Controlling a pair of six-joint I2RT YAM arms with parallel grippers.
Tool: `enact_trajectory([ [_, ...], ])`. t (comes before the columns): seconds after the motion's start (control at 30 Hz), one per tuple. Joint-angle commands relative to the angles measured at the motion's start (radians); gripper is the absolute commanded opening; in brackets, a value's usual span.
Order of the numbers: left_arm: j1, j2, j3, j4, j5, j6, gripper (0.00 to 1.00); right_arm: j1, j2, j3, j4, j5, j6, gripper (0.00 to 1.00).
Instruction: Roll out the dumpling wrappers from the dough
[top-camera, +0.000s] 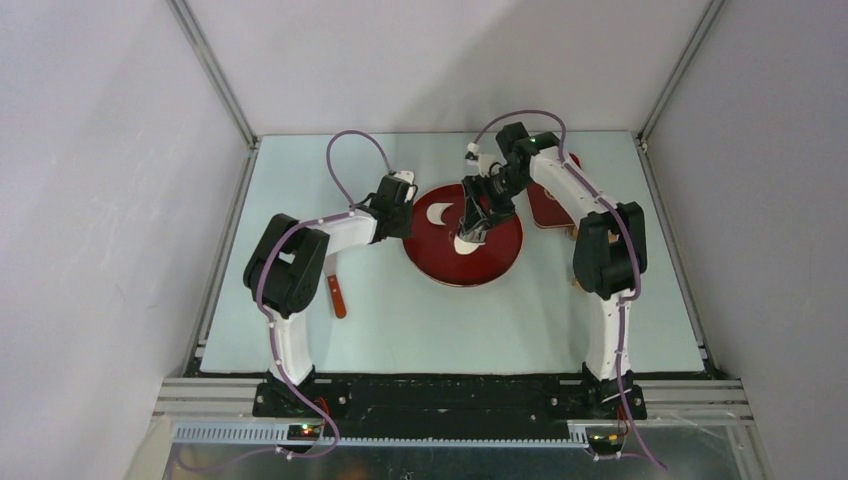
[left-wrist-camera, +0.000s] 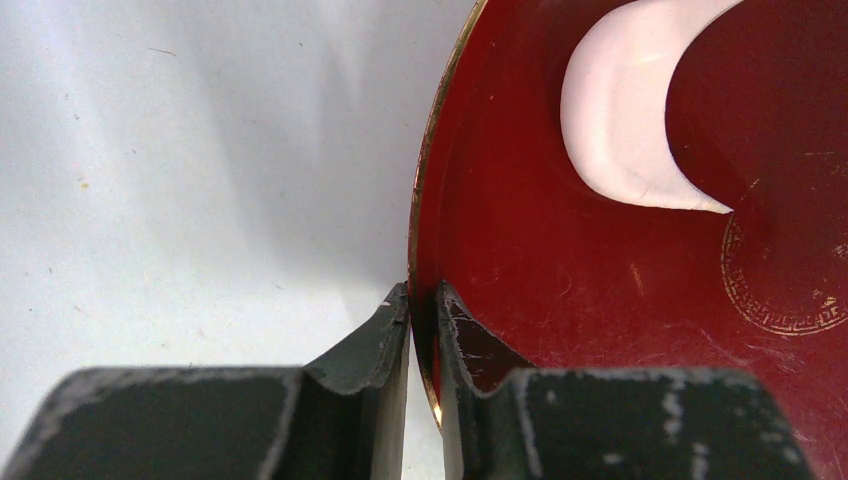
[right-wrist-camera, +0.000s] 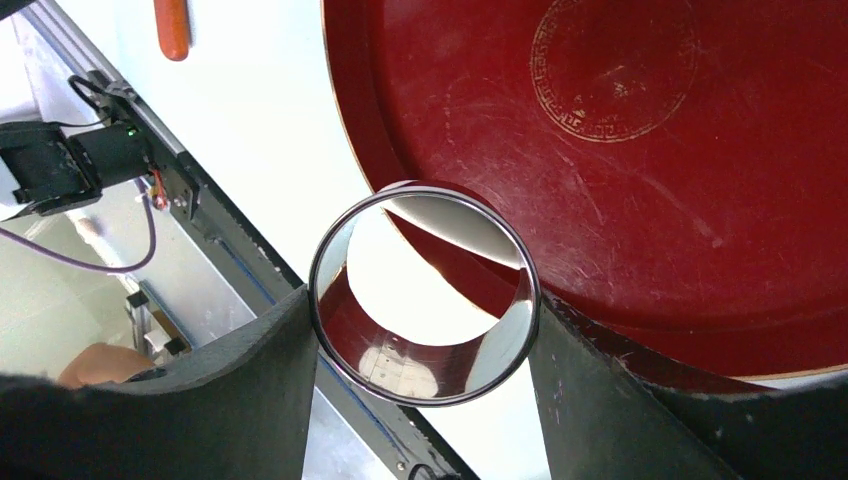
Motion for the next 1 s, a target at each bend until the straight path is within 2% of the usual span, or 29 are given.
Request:
enact_trajectory([
  [0.0, 0.006, -0.001, 0.026, 0.017, 0.002, -0.015, 0.19, 0.014, 0.013, 0.041, -0.050, 0.088, -0.007, 0.00],
  [0.13, 0.007, -0.001, 0.026, 0.017, 0.003, -0.015, 0.19, 0.007, 0.065, 0.073, -0.107, 0.128, 0.004, 0.00],
  [0.6, 0.006, -0.002, 0.024, 0.017, 0.002, -0.015, 0.19, 0.032, 0.040, 0.107, -0.126, 0.181, -0.006, 0.00],
  [0.97, 0.006, -0.001, 0.023, 0.016, 0.003, -0.015, 0.19, 0.060, 0.015, 0.102, -0.093, 0.292, -0.009, 0.00],
])
